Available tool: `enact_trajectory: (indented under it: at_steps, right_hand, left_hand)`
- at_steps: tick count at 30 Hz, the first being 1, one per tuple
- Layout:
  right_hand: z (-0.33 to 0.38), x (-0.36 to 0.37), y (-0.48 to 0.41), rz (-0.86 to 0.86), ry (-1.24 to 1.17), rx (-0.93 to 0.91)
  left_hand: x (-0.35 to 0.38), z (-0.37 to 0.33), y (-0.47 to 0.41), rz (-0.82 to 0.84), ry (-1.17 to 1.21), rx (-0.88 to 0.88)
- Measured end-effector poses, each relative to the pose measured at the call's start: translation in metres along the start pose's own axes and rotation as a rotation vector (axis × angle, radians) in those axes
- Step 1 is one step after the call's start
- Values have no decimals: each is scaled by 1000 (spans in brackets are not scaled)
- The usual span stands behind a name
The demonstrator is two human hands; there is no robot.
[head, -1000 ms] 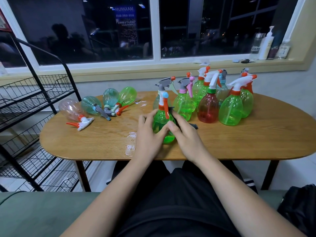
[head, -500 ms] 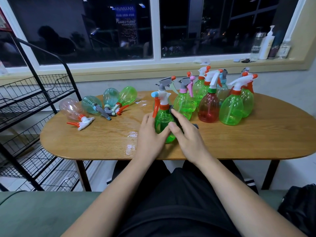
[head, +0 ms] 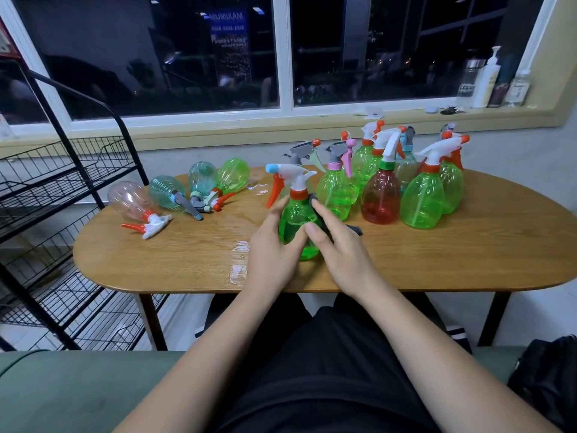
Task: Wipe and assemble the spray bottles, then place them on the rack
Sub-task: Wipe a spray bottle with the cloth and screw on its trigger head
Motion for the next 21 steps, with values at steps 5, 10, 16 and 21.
enact_trajectory:
  at_steps: [5, 10, 16, 21]
  right_hand:
    - [1, 2, 0, 29, 11, 1]
    - [-16, 1, -7, 35, 76, 177]
    - [-7, -2, -1, -22, 34, 72]
    - [2, -2, 4, -31, 1, -51]
  left_hand:
    - [3, 2, -5, 9, -66, 27]
    - [0, 5, -4, -9, -49, 22]
    - [-1, 0, -1, -17, -49, 20]
    - [3, -1, -1, 48, -10, -28]
Point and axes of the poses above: each hand's wrist, its own y-axis away from the middle knuckle, its own x-axis out of the palm, z = x × y, the point moved 5 cm from there along -y, towards the middle knuckle, and after that the axes turned 4 degrees about z, right-handed, at the moved point
